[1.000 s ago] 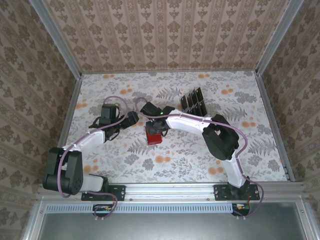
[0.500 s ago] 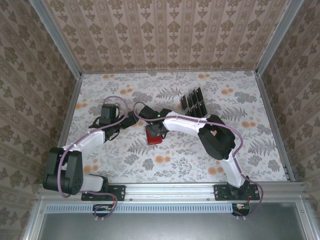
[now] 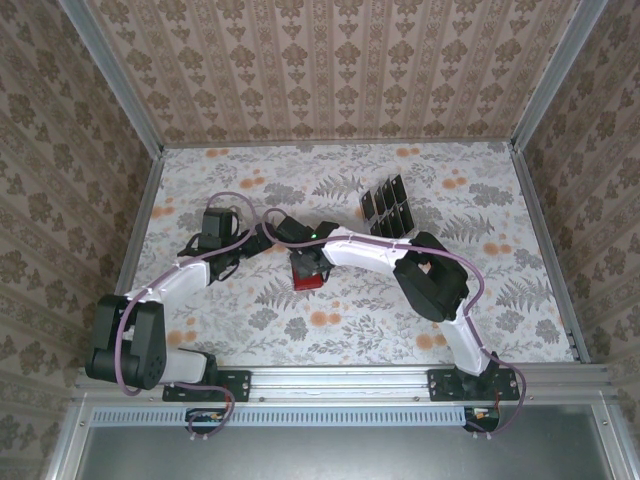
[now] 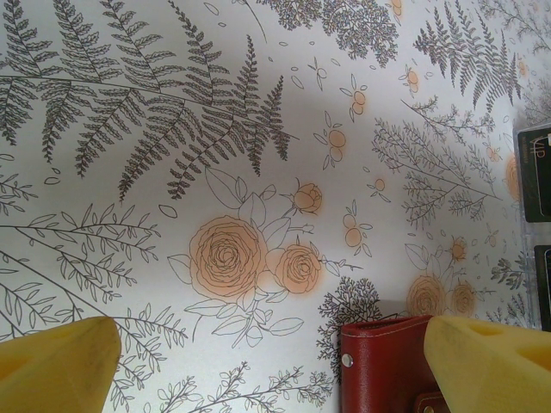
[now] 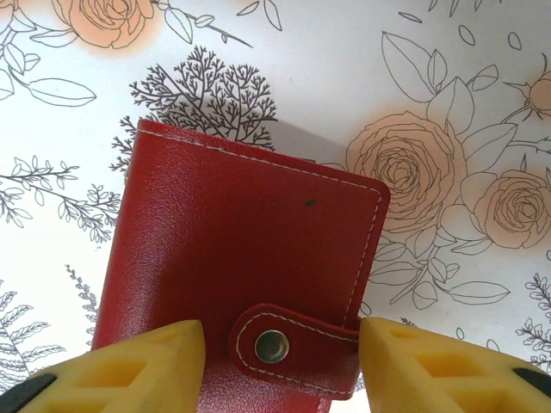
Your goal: Put the credit cards into the card holder
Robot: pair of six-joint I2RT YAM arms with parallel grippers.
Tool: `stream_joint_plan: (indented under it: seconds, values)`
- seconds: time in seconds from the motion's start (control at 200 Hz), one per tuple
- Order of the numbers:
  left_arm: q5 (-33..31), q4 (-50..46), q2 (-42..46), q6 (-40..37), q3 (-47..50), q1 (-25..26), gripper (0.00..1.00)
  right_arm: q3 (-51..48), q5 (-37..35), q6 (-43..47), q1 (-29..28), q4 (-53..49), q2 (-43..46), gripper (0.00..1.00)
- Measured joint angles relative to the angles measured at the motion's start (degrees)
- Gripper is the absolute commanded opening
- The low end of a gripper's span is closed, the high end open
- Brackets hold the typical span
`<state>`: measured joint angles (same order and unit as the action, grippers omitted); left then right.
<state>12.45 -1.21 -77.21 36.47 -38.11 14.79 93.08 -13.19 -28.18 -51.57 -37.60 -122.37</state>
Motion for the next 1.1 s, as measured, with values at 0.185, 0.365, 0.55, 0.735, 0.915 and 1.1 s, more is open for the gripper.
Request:
stream_joint_plan:
  seconds: [0.185,0.365,0.55,0.735,0.915,1.1]
  values:
    - [0.00,0.00,0.00,0.00,0.00,0.00,1.00,0.00,-0.24,0.70,-0.09,-0.22,-0.20,0.38]
    - [0.02,0.00,0.00,0.00,0.00,0.00,1.00,0.00,-0.81,0.98,-0.09,-0.17,-0.70,0.10]
    - [0.26,0.00,0.00,0.00,0.00,0.00,1.00,0.15,-1.66,1.92,-0.13,0.04,-0.42,0.00]
    - [1.73,0.20,-0.09,0.04,0.00,0.13,1.00,-2.51,-1.36,2.58,0.33,1.97,2.34,0.00]
    - [4.98,2.93,-2.12,1.95,0.00,0.26,1.00,-5.57,-0.02,2.54,1.70,4.66,6.78,0.00]
    - [8.68,10.38,-3.89,5.88,1.73,1.33,0.98,-7.34,0.68,2.36,2.32,7.32,9.33,0.00]
